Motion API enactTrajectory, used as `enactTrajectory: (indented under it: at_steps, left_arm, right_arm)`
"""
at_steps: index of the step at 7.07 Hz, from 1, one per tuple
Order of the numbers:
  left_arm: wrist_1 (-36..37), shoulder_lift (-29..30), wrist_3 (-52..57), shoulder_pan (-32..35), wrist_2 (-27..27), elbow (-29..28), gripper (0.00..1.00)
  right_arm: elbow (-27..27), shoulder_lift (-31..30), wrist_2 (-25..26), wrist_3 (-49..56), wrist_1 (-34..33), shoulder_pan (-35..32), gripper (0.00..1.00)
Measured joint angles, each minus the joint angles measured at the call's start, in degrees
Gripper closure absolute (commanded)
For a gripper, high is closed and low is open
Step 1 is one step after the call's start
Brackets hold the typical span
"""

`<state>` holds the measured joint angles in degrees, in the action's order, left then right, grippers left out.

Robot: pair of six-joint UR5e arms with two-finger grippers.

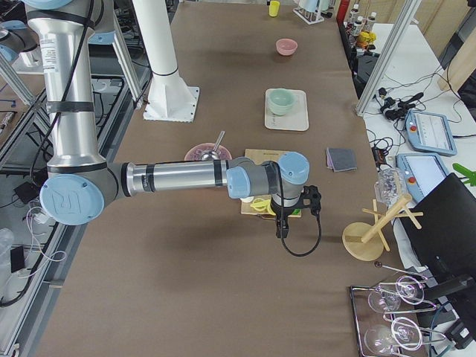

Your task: Stack pink bowl on green and place spoon

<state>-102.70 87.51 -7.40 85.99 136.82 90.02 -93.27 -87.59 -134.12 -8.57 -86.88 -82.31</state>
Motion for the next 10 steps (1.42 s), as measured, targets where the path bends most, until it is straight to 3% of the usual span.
enactTrajectory:
  at_steps: [10]
  left_arm:
    - [-1.0,1.5,0.1,-0.2,0.4,0.0,0.02]
  right_arm:
    - [-0.1,-0.1,-2.2,-0.4,4.1,1.3,0.0]
